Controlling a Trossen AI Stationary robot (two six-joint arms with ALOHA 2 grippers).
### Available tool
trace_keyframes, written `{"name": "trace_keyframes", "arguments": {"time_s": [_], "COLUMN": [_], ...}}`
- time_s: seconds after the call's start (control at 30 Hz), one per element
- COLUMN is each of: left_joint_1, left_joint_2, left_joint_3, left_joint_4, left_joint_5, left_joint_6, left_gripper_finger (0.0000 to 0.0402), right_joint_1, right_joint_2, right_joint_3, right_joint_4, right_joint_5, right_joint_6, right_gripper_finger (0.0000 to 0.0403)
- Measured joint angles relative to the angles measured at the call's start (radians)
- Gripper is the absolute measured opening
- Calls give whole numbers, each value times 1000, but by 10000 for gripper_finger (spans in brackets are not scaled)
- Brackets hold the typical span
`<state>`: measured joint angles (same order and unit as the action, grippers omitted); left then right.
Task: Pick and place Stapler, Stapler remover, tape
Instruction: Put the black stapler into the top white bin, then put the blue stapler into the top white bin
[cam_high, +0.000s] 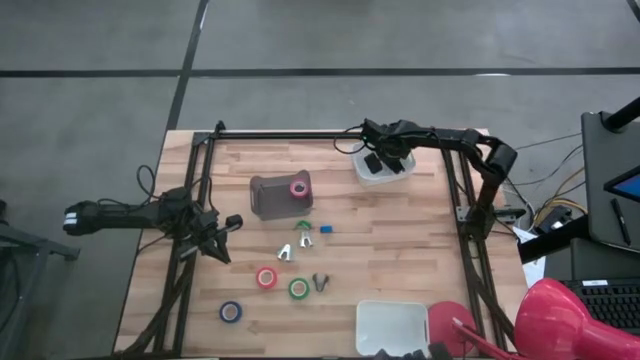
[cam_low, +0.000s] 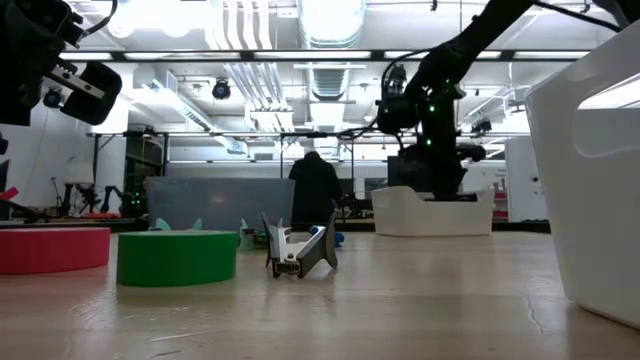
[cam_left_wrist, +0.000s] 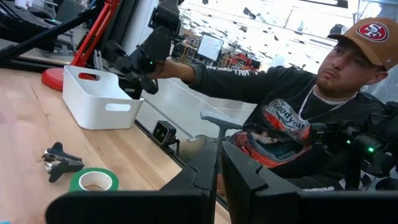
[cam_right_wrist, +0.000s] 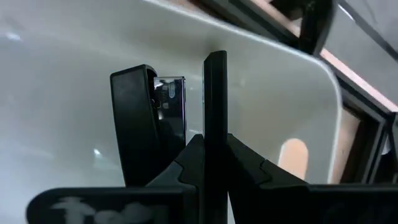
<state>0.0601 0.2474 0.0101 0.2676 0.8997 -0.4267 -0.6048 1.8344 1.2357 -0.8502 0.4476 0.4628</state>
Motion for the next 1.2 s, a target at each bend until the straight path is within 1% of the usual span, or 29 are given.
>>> {"name": "trace_keyframes", "arguments": {"time_s": [0.2,0.33,0.47,0.67,0.77,0.9,1.03,1.2], "left_joint_1": [0,0,0,0,0,0,0,0], "left_joint_2": [0,0,0,0,0,0,0,0], "left_joint_3": [0,0,0,0,0,0,0,0], "left_joint_4": [0,0,0,0,0,0,0,0], "left_joint_5": [0,0,0,0,0,0,0,0], "left_joint_6": [0,0,0,0,0,0,0,0], "left_gripper_finger": [23,23,23,23,23,23,23,23], "right_joint_1": [2,1,3,3,15,63,136,262], "right_joint_2": [46,56,48,18,-13,-67,-123,-147], "right_joint_3": [0,-1,-1,-1,7,29,55,70], "right_joint_4": [1,0,-3,-14,-27,-28,12,152], "right_joint_5": [-3,-3,-4,-4,-35,-57,-75,-218], "right_joint_6": [-4,-4,-2,-8,-27,-46,-91,-195], "right_gripper_finger": [39,49,74,126,146,162,166,164]}}
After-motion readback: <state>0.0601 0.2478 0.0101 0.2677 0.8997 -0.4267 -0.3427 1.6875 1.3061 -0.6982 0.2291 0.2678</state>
